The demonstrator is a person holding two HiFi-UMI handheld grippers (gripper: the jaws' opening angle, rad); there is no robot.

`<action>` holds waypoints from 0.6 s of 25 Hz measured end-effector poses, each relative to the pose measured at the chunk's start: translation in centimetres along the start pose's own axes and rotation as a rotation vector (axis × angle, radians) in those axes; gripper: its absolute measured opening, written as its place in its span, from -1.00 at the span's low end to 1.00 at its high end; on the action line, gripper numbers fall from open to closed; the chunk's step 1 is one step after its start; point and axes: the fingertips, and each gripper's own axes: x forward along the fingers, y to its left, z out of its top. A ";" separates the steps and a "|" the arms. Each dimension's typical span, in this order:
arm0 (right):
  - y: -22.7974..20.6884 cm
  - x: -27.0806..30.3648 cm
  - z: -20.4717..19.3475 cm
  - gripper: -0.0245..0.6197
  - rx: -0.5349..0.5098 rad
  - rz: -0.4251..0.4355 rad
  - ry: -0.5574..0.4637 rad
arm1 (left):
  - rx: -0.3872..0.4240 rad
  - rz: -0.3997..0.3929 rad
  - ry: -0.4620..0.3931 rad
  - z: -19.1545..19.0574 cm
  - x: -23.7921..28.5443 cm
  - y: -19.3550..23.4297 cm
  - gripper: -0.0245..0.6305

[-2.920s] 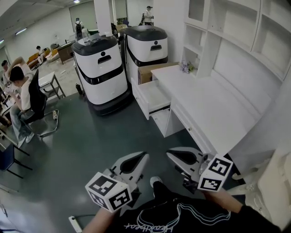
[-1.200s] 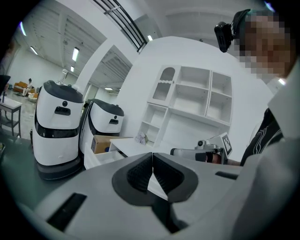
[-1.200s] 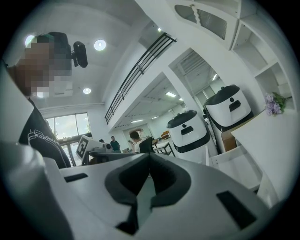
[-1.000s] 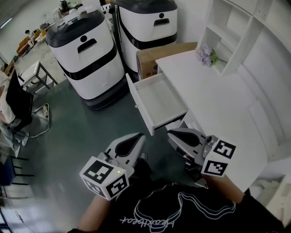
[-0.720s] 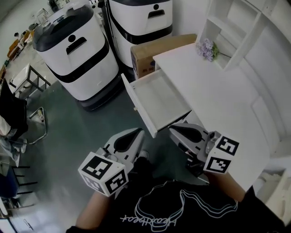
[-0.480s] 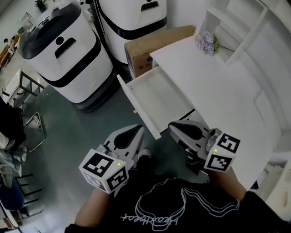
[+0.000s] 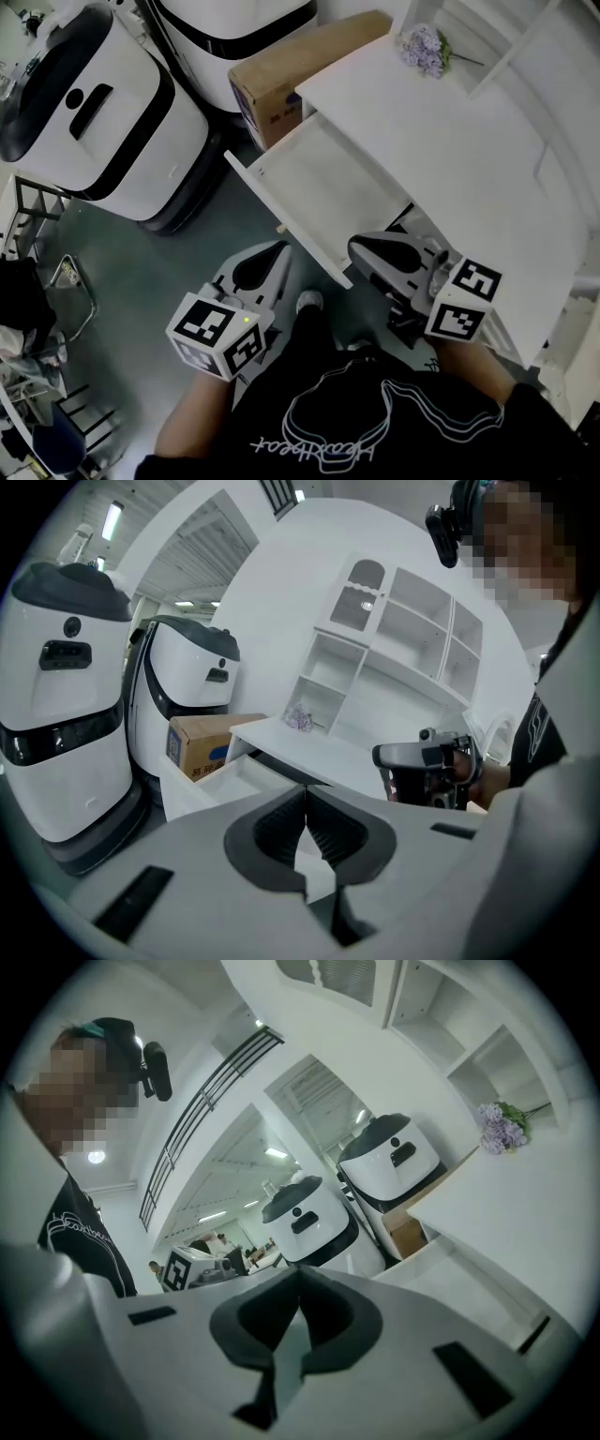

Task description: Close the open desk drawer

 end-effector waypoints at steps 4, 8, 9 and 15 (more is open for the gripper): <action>-1.0 1.0 -0.4 -0.90 0.017 -0.038 -0.002 | 0.008 -0.010 0.034 -1.7 1.5 2.4 -0.91; -1.9 1.5 -1.3 -0.90 0.039 -0.068 0.012 | -0.011 -0.024 0.071 -3.6 2.6 4.3 -0.91; -2.1 1.6 -1.5 -0.90 0.043 -0.075 0.016 | -0.009 -0.028 0.082 -4.2 3.0 4.7 -0.91; -3.5 1.4 -2.9 -0.90 0.076 -0.119 0.039 | 0.006 -0.054 0.132 -7.3 5.1 6.5 -0.91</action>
